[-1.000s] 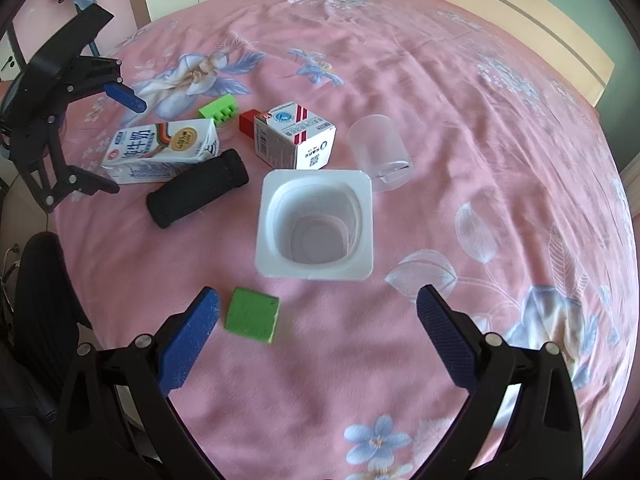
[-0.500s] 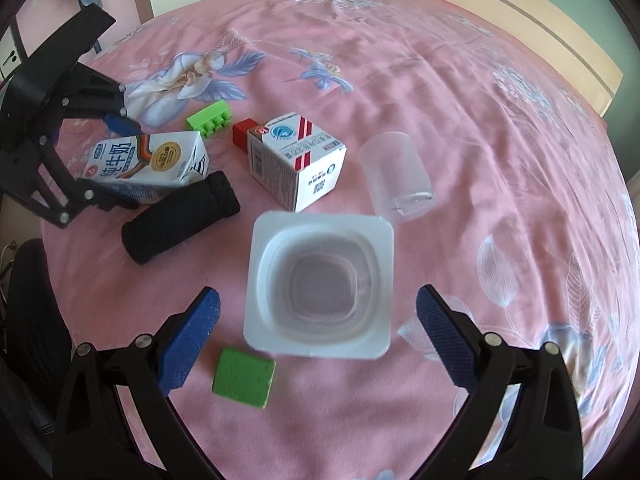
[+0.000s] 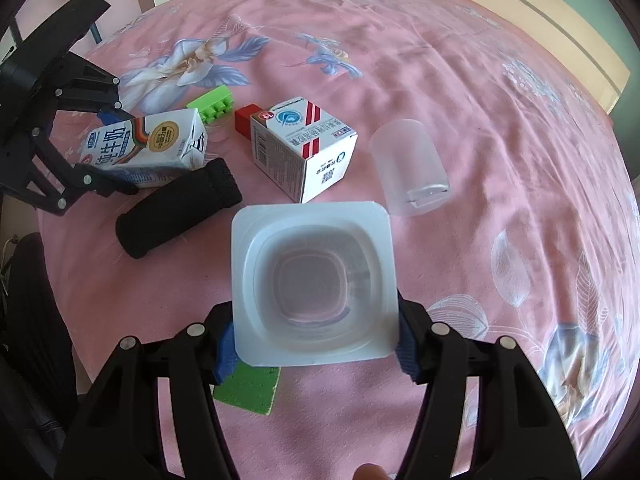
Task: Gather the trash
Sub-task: 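Grasp the white milk carton with the left tool while the right tool grasps the yogurt cup, then carry the milk carton and yogurt cup with both tools over the trash bin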
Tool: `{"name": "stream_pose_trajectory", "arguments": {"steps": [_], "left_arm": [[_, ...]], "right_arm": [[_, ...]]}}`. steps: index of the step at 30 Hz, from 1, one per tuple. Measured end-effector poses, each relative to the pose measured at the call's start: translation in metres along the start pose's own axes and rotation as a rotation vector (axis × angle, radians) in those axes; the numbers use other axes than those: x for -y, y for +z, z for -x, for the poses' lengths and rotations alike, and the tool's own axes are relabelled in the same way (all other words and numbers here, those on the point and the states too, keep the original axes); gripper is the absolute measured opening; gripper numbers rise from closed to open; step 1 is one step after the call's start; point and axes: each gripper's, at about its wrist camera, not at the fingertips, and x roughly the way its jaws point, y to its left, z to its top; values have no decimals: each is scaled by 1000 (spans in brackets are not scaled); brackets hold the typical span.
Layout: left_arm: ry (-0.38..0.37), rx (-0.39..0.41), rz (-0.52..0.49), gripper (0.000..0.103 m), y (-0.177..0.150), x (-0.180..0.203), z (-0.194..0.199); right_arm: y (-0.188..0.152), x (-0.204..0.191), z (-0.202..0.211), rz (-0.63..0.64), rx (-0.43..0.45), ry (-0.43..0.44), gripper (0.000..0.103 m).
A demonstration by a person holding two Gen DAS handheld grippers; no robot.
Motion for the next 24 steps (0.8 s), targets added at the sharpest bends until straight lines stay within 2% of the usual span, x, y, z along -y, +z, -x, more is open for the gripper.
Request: {"name": "stream_pose_trajectory", "arguments": {"steps": [13, 19, 24], "left_arm": [[25, 93, 28, 50, -36, -8, 57], [30, 133, -19, 50, -58, 11, 89], [29, 162, -68, 50, -81, 43, 111]], "right_arm": [[-17, -3, 64, 18, 64, -41, 62], [-41, -37, 112, 93, 104, -60, 62], [-68, -83, 147, 179, 138, -38, 62]]}}
